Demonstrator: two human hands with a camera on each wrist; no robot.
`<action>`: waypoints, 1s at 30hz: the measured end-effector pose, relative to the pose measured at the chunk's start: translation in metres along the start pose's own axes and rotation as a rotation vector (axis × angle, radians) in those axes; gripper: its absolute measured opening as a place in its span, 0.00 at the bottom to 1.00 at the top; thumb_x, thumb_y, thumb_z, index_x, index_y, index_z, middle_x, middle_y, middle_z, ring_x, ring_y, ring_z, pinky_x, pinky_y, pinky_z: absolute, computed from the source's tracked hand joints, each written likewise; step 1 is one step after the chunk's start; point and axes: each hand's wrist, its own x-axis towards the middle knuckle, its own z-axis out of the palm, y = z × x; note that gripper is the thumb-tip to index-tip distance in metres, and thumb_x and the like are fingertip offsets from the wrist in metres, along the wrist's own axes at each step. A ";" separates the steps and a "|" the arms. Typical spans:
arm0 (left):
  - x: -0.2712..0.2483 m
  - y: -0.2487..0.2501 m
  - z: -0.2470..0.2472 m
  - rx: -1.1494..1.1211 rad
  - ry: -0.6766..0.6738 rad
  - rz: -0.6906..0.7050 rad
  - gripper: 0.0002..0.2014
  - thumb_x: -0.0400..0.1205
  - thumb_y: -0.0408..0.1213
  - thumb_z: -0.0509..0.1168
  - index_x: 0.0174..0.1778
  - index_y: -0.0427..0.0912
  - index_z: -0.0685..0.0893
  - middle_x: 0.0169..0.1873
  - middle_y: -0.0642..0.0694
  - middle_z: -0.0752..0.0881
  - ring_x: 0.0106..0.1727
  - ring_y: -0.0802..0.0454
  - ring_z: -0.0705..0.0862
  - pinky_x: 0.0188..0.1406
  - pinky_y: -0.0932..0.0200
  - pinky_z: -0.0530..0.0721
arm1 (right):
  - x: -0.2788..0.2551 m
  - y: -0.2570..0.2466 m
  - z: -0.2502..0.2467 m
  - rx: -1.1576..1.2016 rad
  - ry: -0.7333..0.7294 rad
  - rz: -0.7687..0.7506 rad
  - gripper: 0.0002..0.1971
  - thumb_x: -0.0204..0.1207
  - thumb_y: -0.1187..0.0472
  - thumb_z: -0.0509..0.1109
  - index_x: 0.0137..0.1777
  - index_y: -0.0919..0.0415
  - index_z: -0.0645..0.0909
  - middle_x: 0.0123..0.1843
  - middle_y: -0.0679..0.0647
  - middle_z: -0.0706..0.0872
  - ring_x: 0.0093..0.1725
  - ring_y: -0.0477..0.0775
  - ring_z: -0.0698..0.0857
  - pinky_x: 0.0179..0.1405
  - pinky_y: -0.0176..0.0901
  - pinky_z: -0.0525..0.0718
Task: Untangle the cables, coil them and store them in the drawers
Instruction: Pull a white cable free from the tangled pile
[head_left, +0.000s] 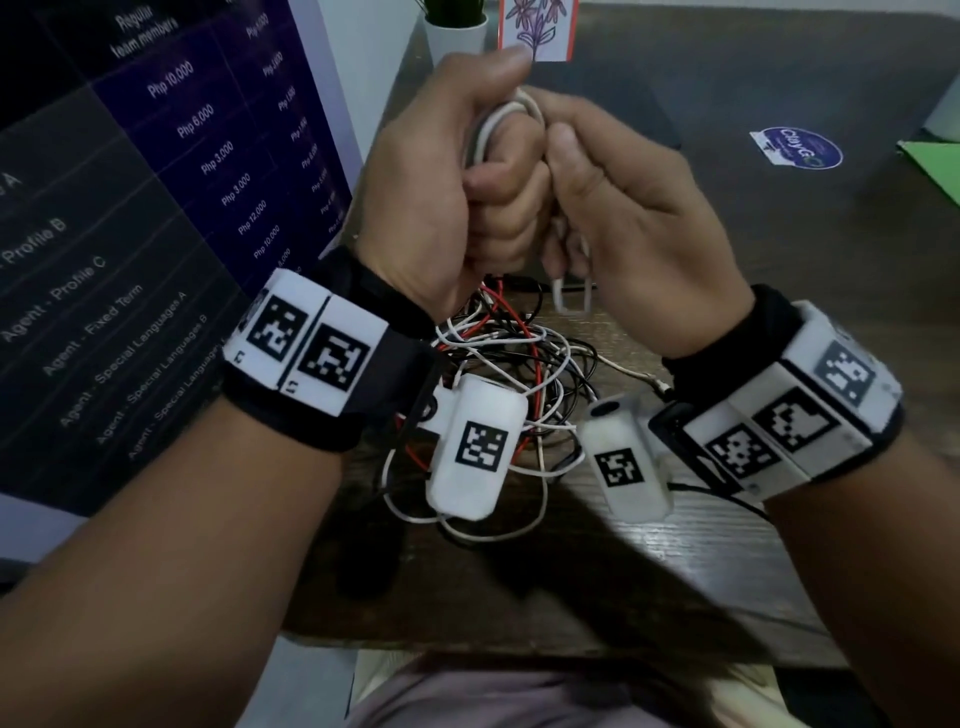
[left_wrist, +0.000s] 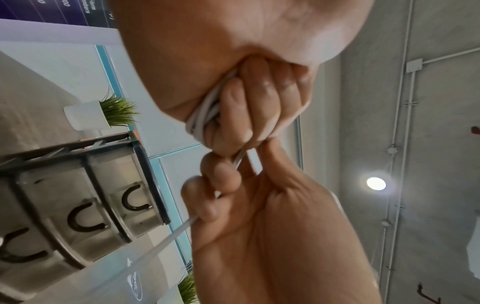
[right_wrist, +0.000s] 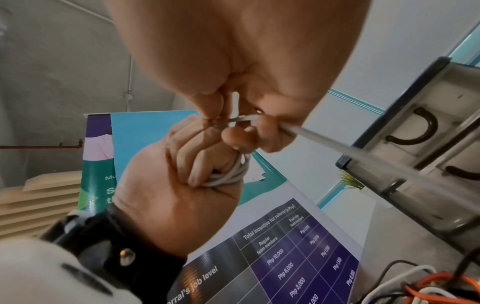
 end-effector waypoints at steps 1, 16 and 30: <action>0.000 -0.001 0.000 -0.009 0.008 0.001 0.29 0.87 0.44 0.43 0.15 0.50 0.62 0.11 0.55 0.58 0.13 0.56 0.50 0.17 0.70 0.51 | 0.000 0.001 0.000 0.015 -0.006 0.012 0.15 0.90 0.65 0.53 0.71 0.59 0.75 0.31 0.39 0.77 0.25 0.47 0.73 0.24 0.39 0.74; 0.001 0.001 0.008 -0.130 0.193 0.152 0.25 0.91 0.49 0.38 0.34 0.41 0.68 0.25 0.46 0.64 0.26 0.52 0.64 0.29 0.58 0.65 | -0.005 0.022 -0.002 -0.321 -0.085 0.143 0.13 0.85 0.62 0.58 0.40 0.49 0.78 0.31 0.46 0.81 0.29 0.52 0.79 0.33 0.45 0.76; 0.003 -0.015 -0.005 1.301 0.139 -0.316 0.27 0.90 0.55 0.45 0.32 0.43 0.74 0.33 0.48 0.77 0.42 0.45 0.80 0.44 0.52 0.71 | -0.009 -0.002 -0.025 -0.783 -0.166 0.102 0.08 0.74 0.48 0.74 0.37 0.47 0.88 0.26 0.39 0.82 0.33 0.43 0.82 0.40 0.42 0.81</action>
